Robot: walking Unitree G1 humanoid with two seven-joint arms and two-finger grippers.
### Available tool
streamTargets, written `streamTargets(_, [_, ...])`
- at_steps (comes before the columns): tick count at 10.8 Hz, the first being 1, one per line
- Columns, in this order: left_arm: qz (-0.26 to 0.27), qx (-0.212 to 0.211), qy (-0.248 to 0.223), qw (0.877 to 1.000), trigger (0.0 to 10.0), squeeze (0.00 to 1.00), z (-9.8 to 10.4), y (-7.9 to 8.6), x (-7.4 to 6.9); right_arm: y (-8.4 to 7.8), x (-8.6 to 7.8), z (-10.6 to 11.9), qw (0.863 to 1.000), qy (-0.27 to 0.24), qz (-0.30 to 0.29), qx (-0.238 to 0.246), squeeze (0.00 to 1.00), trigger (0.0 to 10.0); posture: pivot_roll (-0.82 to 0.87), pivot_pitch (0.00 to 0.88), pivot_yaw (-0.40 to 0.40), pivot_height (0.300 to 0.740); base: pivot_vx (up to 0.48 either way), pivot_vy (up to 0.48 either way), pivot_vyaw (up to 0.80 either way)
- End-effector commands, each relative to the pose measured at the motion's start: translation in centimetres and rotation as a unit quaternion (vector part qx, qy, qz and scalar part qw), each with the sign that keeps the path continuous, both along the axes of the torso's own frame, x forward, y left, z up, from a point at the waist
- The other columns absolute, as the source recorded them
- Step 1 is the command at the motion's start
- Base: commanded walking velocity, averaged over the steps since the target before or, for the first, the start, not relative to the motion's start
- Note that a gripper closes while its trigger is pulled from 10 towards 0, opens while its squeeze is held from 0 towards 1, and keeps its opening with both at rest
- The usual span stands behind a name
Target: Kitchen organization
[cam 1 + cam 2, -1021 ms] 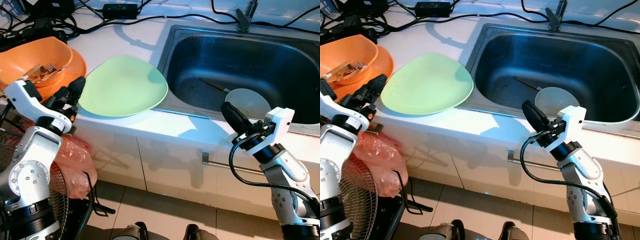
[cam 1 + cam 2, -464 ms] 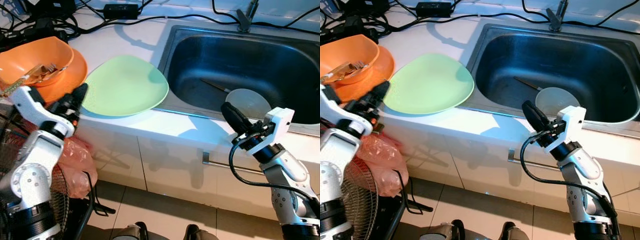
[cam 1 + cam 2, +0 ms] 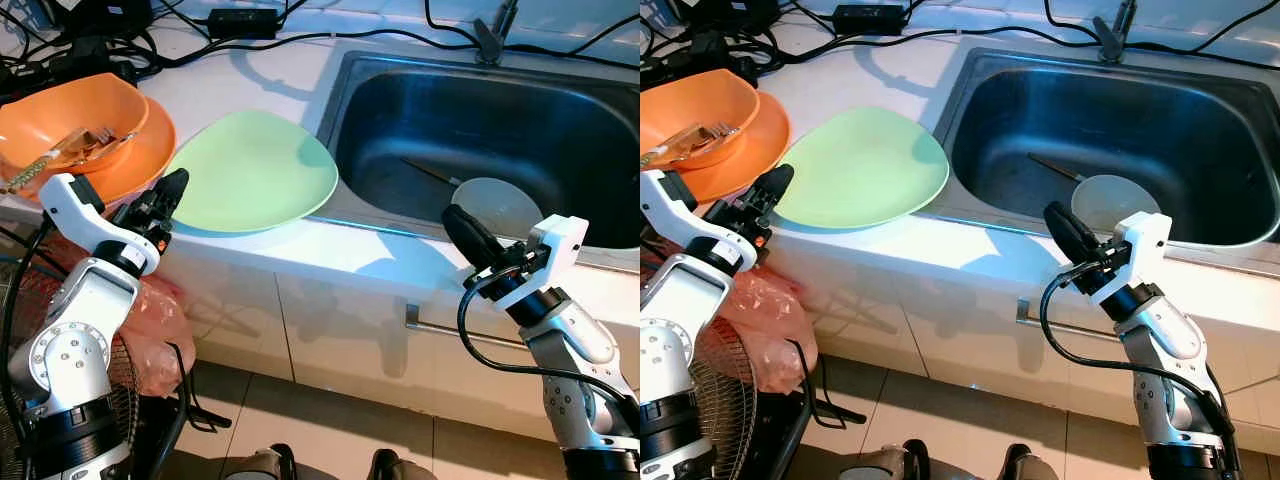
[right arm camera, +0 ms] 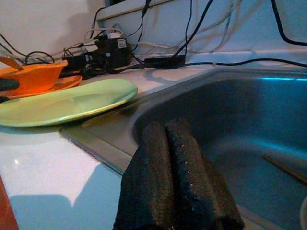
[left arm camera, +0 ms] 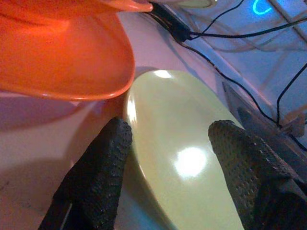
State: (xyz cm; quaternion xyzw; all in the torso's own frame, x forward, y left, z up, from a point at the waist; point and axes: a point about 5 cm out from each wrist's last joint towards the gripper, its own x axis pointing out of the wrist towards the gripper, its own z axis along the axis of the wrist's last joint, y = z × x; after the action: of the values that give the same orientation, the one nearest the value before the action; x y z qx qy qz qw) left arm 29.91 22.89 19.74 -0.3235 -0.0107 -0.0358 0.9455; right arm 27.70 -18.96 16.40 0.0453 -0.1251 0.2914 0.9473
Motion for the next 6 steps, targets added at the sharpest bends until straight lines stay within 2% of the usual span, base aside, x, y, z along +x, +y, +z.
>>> streamTargets(1, [0.000, -0.001, 0.018, 1.000, 10.0, 0.00, -0.4, -0.1, 0.1, 0.5, -0.3, -2.8, 0.998, 0.070, 0.008, -0.003, 0.00, 10.0, 0.06, 0.196, 0.078, 0.740, 0.000, 0.000, 0.00])
streamTargets(3, [-0.004, 0.000, 0.030, 1.000, 10.0, 0.00, -0.5, -0.5, 0.2, 0.5, -0.3, -2.8, 0.997, 0.071, 0.008, -0.003, 0.00, 10.0, 0.07, 0.199, 0.075, 0.740, 0.000, 0.000, 0.00])
streamTargets(6, [-0.031, -0.005, 0.035, 0.999, 10.0, 0.00, -0.2, -2.2, 0.9, 0.7, -0.3, -2.8, 0.997, 0.071, 0.009, -0.002, 0.00, 10.0, 0.06, 0.202, 0.078, 0.740, 0.000, 0.000, 0.00])
